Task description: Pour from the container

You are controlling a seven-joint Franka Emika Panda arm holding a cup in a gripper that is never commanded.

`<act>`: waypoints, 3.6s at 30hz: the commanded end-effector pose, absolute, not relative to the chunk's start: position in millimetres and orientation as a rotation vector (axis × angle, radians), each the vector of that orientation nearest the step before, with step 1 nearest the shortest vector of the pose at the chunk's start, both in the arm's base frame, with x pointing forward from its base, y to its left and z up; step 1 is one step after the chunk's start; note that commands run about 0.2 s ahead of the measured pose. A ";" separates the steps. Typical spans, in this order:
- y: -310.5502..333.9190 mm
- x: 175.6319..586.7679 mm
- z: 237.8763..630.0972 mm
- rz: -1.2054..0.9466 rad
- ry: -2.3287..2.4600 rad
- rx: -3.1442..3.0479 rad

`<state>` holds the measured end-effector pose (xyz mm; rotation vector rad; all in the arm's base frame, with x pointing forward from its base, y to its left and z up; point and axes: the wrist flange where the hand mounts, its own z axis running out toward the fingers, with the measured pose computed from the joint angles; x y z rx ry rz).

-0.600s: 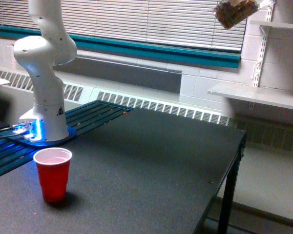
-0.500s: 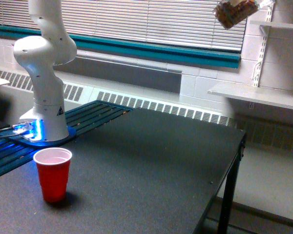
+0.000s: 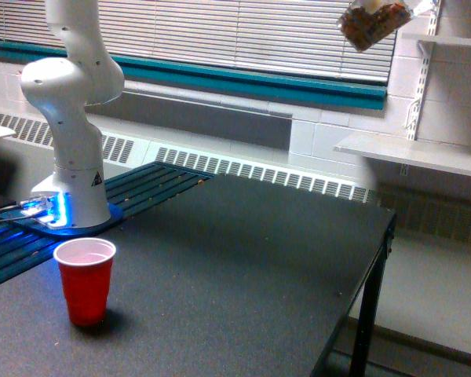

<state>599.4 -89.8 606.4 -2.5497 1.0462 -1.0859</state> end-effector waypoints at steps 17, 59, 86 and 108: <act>-259.8 512.7 605.3 -1.238 1.037 -2.668; -323.8 272.4 497.5 -1.014 1.029 -2.954; -311.6 228.0 437.3 -0.825 0.888 -3.140; -320.5 222.8 411.4 -0.723 0.779 -3.252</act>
